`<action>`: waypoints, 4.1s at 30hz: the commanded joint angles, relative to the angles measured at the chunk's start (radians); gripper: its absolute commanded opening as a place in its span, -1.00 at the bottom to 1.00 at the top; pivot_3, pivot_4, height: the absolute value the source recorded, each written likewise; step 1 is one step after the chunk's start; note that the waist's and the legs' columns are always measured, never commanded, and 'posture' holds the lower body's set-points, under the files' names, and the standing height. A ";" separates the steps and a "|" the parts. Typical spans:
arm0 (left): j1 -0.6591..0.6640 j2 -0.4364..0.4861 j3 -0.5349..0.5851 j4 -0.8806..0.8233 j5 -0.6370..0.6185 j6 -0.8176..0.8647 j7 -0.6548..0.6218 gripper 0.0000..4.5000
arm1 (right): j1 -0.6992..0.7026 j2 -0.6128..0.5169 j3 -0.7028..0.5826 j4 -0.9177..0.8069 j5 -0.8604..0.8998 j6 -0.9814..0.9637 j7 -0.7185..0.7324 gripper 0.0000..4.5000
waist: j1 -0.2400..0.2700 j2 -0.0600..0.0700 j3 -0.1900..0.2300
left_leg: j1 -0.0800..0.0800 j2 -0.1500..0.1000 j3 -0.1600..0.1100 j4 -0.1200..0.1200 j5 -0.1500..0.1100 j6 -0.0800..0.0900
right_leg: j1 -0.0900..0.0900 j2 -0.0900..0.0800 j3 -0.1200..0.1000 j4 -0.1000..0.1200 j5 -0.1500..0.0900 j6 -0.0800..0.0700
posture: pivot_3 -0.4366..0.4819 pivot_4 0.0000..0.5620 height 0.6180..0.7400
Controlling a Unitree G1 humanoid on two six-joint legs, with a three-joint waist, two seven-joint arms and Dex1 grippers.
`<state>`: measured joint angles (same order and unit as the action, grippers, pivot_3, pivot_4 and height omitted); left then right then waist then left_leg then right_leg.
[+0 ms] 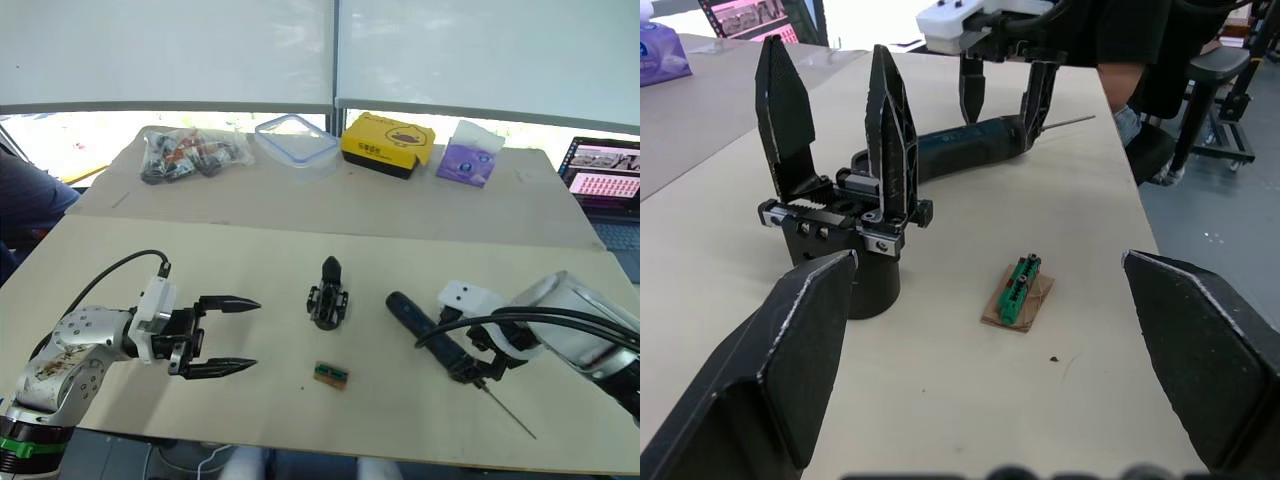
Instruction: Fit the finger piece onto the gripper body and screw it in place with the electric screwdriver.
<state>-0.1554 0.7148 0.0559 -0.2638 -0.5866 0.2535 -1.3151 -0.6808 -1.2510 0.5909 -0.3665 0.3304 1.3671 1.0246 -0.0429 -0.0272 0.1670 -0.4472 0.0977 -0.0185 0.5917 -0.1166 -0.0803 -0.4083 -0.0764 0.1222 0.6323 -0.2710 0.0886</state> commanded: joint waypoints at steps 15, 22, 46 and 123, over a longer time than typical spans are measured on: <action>0.013 0.003 0.003 -0.027 -0.005 -0.047 0.003 1.00 | -0.067 0.014 0.138 0.052 -0.098 -0.026 0.008 -0.12 | 0.003 0.000 0.000 | 0.000 0.000 0.000 0.000 0.000 0.000 | 0.000 0.000 0.000 0.001 0.000 0.000 | -0.05 -0.47 1.00; 0.014 0.015 0.003 -0.023 -0.006 -0.044 -0.010 1.00 | 0.046 -0.042 -0.137 0.067 0.005 -0.096 0.047 -0.14 | 0.016 0.000 0.000 | -0.001 0.000 0.000 0.000 0.000 0.000 | 0.000 0.000 0.000 0.001 0.000 0.000 | -0.05 -0.47 1.00; 0.005 -0.045 -0.186 0.148 0.228 -0.192 -0.018 1.00 | 0.656 0.842 -0.975 -0.447 0.413 -0.923 0.068 -0.14 | 0.015 -0.001 0.000 | 0.002 0.000 -0.004 0.002 0.000 0.000 | 0.003 0.003 -0.002 0.012 -0.003 0.001 | -0.05 -0.47 1.00; -0.057 -0.310 -0.464 0.398 0.443 -0.327 0.111 1.00 | 0.678 0.661 -0.634 -0.254 0.337 -1.176 0.034 -0.14 | 0.031 0.005 -0.005 | 0.006 -0.001 -0.005 0.003 0.001 -0.001 | 0.009 0.002 -0.001 0.009 -0.004 0.000 | -0.05 -0.47 1.00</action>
<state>-0.2461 0.4125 -0.3512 0.0943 -0.1830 -0.0870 -1.2046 0.0051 -0.5861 -0.0299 -0.5771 0.6349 0.2041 1.0597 -0.0120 -0.0224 0.1619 -0.4408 0.0964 -0.0234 0.5948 -0.1159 -0.0816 -0.3996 -0.0748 0.1209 0.6414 -0.2749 0.0884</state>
